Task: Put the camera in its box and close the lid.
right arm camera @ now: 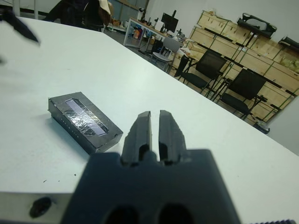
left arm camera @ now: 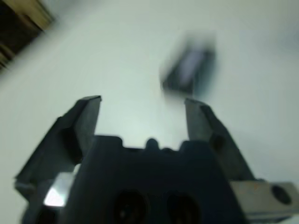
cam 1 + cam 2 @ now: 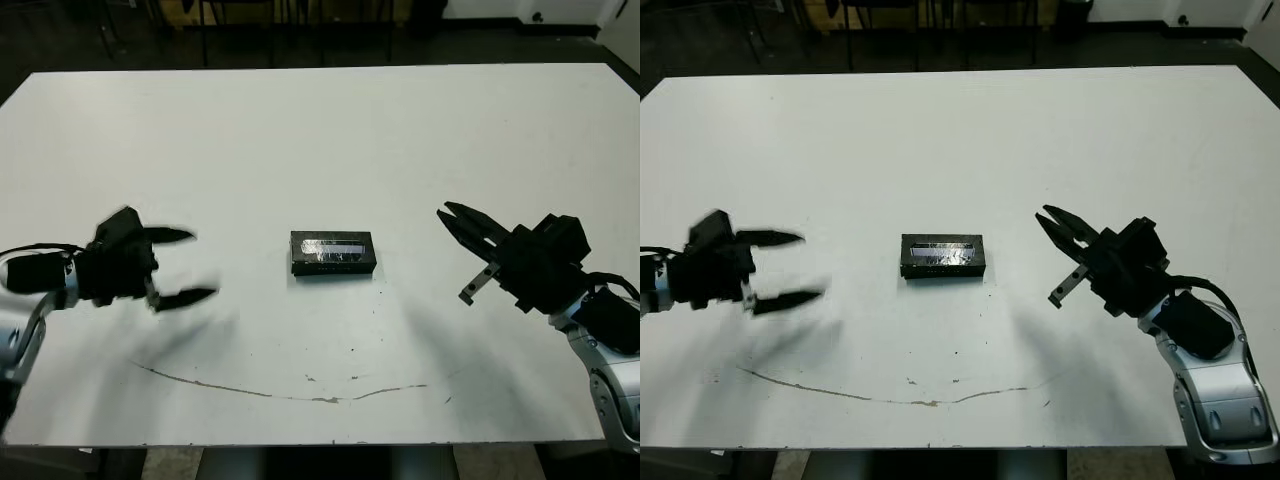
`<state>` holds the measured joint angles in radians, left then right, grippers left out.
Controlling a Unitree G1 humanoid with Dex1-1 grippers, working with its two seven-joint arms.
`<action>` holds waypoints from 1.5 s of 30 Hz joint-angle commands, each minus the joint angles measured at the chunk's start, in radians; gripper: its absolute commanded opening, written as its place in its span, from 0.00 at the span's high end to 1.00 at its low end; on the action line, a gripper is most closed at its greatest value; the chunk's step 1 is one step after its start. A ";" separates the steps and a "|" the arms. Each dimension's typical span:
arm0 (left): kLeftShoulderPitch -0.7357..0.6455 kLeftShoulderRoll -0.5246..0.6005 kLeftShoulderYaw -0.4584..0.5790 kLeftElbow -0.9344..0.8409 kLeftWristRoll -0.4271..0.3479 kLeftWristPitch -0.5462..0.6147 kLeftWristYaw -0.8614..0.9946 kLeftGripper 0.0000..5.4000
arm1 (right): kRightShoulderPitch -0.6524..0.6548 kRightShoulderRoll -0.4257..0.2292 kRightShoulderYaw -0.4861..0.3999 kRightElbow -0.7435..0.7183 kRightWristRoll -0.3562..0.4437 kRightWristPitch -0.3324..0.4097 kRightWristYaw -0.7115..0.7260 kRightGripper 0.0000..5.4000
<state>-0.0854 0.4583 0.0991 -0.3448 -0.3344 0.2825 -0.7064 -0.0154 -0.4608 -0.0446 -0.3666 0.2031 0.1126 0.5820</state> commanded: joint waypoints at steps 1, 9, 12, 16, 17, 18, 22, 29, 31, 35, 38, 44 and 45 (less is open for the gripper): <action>0.030 -0.123 -0.045 -0.173 -0.006 0.104 0.199 0.37 | 0.026 0.022 -0.007 0.029 0.020 0.018 -0.017 1.00; -0.011 -0.398 -0.402 -0.250 0.150 0.270 0.553 0.65 | 0.041 0.050 0.003 0.010 0.001 0.066 -0.095 1.00; -0.030 -0.460 -0.492 -0.151 0.210 0.245 0.595 0.76 | 0.052 0.056 0.004 0.000 -0.004 0.071 -0.120 1.00; -0.061 -0.513 -0.555 -0.010 0.274 0.222 0.623 0.91 | 0.061 0.070 -0.013 -0.006 0.025 0.082 -0.132 1.00; -0.069 -0.524 -0.566 0.018 0.289 0.225 0.630 0.94 | 0.062 0.074 -0.017 -0.004 0.034 0.083 -0.131 1.00; -0.075 -0.533 -0.574 0.043 0.302 0.225 0.636 0.98 | 0.062 0.078 -0.020 -0.002 0.042 0.084 -0.131 1.00; -0.096 -0.570 -0.586 0.133 0.347 0.238 0.660 1.00 | 0.059 0.077 -0.017 0.001 0.028 0.073 -0.135 1.00; -0.130 -0.620 -0.528 0.266 0.375 0.272 0.716 1.00 | 0.059 0.076 -0.014 -0.019 0.016 0.092 -0.156 1.00; -0.141 -0.621 -0.517 0.296 0.383 0.272 0.729 1.00 | 0.059 0.072 -0.016 -0.024 0.024 0.106 -0.155 1.00; -0.143 -0.617 -0.475 0.348 0.359 0.232 0.716 1.00 | 0.062 0.068 -0.017 -0.035 0.015 0.107 -0.158 1.00; -0.142 -0.611 -0.455 0.352 0.363 0.252 0.722 1.00 | 0.063 0.065 -0.015 -0.038 0.009 0.105 -0.158 1.00; -0.116 -0.620 -0.424 0.349 0.328 0.292 0.709 1.00 | 0.060 0.068 -0.014 -0.033 0.012 0.091 -0.149 1.00; -0.113 -0.618 -0.422 0.350 0.321 0.297 0.704 1.00 | 0.060 0.068 -0.014 -0.032 0.013 0.089 -0.148 1.00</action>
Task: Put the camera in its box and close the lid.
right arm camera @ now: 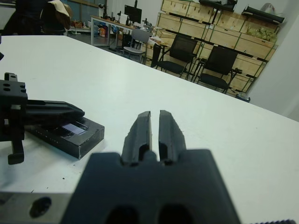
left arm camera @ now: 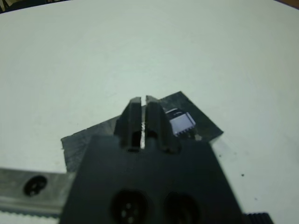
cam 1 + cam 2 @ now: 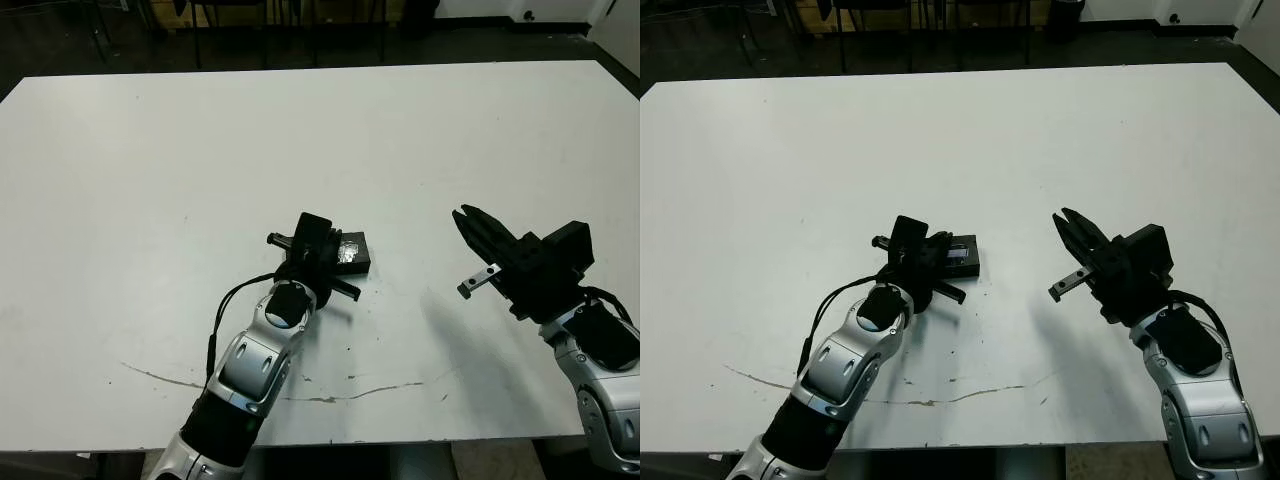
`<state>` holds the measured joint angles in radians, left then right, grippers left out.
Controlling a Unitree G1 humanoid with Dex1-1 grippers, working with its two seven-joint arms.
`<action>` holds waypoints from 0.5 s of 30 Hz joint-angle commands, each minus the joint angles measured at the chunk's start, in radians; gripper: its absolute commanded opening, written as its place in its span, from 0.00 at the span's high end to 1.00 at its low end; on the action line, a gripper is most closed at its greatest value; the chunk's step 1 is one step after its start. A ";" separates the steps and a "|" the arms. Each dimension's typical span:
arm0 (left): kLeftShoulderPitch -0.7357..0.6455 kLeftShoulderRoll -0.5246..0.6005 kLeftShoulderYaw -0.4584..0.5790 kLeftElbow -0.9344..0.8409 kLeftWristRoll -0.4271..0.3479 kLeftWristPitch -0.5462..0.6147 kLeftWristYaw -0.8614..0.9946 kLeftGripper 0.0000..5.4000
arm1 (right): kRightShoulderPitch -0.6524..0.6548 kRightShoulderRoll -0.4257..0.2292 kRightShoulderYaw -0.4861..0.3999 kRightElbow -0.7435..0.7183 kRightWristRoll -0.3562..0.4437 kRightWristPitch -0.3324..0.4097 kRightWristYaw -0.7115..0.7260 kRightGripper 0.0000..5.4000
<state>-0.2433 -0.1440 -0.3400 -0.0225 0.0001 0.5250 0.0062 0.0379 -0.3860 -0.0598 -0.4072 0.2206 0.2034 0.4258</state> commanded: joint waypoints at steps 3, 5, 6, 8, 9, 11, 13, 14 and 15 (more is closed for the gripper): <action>0.060 -0.026 0.042 0.033 -0.049 0.081 -0.013 1.00 | 0.011 -0.007 -0.001 0.004 -0.005 -0.009 0.010 1.00; 0.072 -0.024 0.055 0.034 -0.068 0.098 -0.013 1.00 | 0.017 -0.012 -0.002 -0.015 -0.009 0.000 0.007 1.00; 0.081 -0.019 0.059 0.035 -0.076 0.100 -0.016 1.00 | 0.021 -0.016 -0.001 -0.028 -0.013 0.009 0.004 1.00; 0.101 -0.005 0.062 0.033 -0.085 0.103 -0.017 1.00 | 0.027 -0.018 -0.003 -0.043 -0.010 0.022 0.001 1.00; 0.114 0.004 0.060 0.024 -0.084 0.104 -0.018 1.00 | 0.030 -0.017 -0.003 -0.046 -0.010 0.026 -0.001 1.00; 0.145 0.025 0.054 -0.017 -0.084 0.110 -0.026 1.00 | 0.036 -0.018 -0.001 -0.050 -0.015 0.027 -0.003 1.00; 0.180 0.045 0.053 -0.082 -0.094 0.120 -0.043 1.00 | 0.043 -0.016 0.001 -0.050 -0.017 0.019 -0.002 1.00; 0.202 0.058 0.051 -0.129 -0.098 0.126 -0.053 1.00 | 0.048 -0.014 0.002 -0.053 -0.016 0.017 -0.002 1.00; 0.227 0.073 0.052 -0.184 -0.107 0.130 -0.066 1.00 | 0.053 -0.011 0.003 -0.055 -0.017 0.013 -0.002 1.00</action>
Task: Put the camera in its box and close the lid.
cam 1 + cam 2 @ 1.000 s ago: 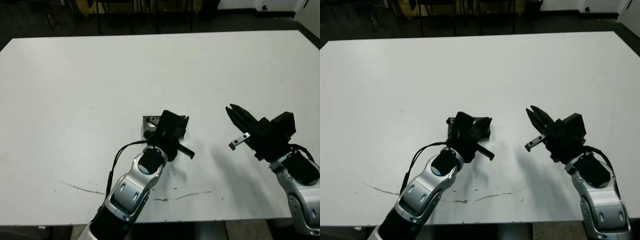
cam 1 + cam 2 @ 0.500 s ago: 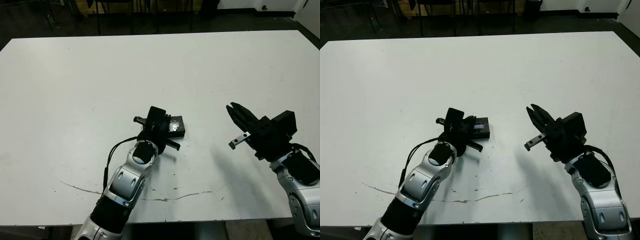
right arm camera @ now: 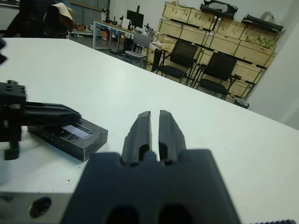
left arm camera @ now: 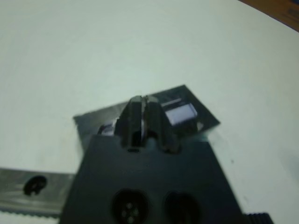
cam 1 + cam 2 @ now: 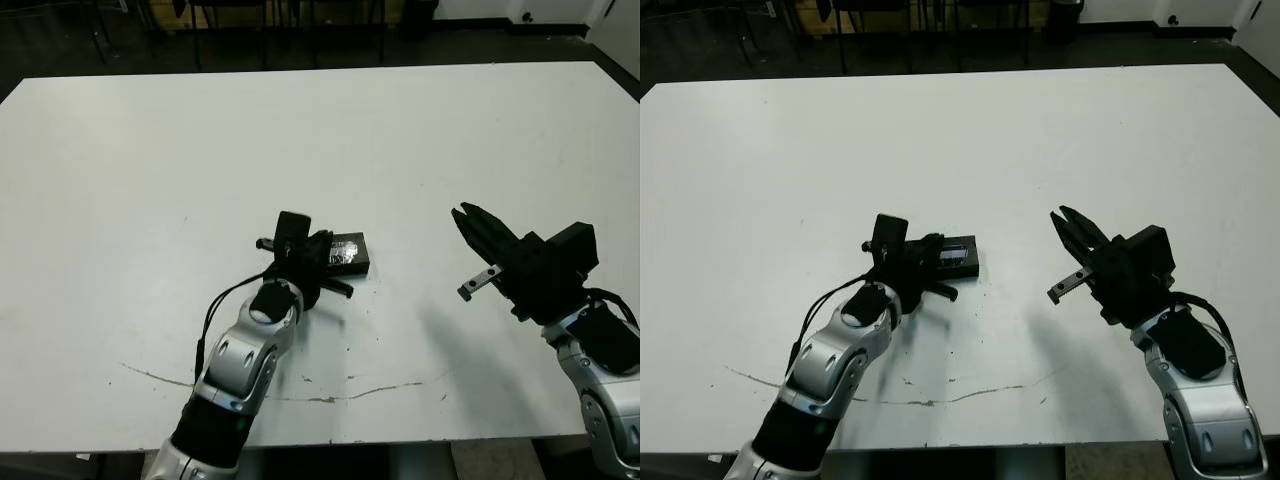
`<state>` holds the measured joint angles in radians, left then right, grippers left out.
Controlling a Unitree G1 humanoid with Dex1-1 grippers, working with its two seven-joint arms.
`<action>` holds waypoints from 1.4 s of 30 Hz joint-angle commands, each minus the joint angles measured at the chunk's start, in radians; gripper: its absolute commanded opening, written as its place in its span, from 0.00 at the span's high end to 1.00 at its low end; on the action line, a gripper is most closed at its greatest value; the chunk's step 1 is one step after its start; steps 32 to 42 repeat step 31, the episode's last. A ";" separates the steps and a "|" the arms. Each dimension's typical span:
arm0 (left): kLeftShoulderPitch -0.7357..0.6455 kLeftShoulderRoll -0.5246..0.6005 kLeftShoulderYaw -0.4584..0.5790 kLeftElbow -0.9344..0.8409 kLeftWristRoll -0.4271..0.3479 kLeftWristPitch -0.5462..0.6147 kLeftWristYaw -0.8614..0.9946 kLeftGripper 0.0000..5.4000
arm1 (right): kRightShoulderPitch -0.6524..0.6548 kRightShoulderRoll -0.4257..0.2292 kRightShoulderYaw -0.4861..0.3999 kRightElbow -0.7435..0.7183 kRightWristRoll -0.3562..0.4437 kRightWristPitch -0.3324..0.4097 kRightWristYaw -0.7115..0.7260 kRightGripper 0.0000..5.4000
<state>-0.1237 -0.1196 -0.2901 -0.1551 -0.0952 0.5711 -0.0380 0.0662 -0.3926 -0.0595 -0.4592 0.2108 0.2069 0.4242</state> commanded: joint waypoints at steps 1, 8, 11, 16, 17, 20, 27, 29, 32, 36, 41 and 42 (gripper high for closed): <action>0.131 0.063 0.006 -0.110 -0.021 0.096 -0.033 1.00 | 0.030 -0.002 0.004 -0.007 -0.010 0.007 -0.004 1.00; 0.324 0.158 0.091 -0.366 -0.015 -0.205 -0.088 1.00 | 0.060 0.032 0.020 -0.011 -0.006 -0.060 -0.005 1.00; 0.380 0.162 0.176 -0.374 0.019 -0.426 -0.054 1.00 | 0.060 0.064 0.032 -0.009 -0.013 -0.071 -0.030 1.00; 0.381 0.189 0.383 -0.383 -0.019 -0.495 -0.007 1.00 | 0.034 0.135 0.055 0.033 -0.016 -0.093 -0.084 1.00; 0.380 0.202 0.413 -0.377 -0.036 -0.505 -0.020 1.00 | 0.027 0.154 0.058 0.037 -0.013 -0.080 -0.103 1.00; 0.381 0.223 0.447 -0.336 -0.069 -0.571 -0.069 1.00 | 0.002 0.202 0.059 0.029 0.013 -0.003 -0.151 1.00; 0.355 0.173 0.401 -0.290 -0.037 -0.605 -0.043 1.00 | -0.067 0.295 0.074 0.023 -0.038 0.070 -0.304 1.00; 0.343 0.165 0.386 -0.299 -0.035 -0.581 -0.032 1.00 | -0.077 0.308 0.078 0.025 -0.052 0.076 -0.324 1.00; 0.335 0.169 0.374 -0.305 -0.028 -0.562 -0.031 1.00 | -0.082 0.311 0.081 0.027 -0.066 0.072 -0.333 1.00; 0.335 0.169 0.374 -0.305 -0.028 -0.562 -0.031 1.00 | -0.082 0.311 0.081 0.027 -0.066 0.072 -0.333 1.00; 0.335 0.169 0.374 -0.305 -0.028 -0.562 -0.031 1.00 | -0.082 0.311 0.081 0.027 -0.066 0.072 -0.333 1.00; 0.335 0.169 0.374 -0.305 -0.028 -0.562 -0.031 1.00 | -0.082 0.311 0.081 0.027 -0.066 0.072 -0.333 1.00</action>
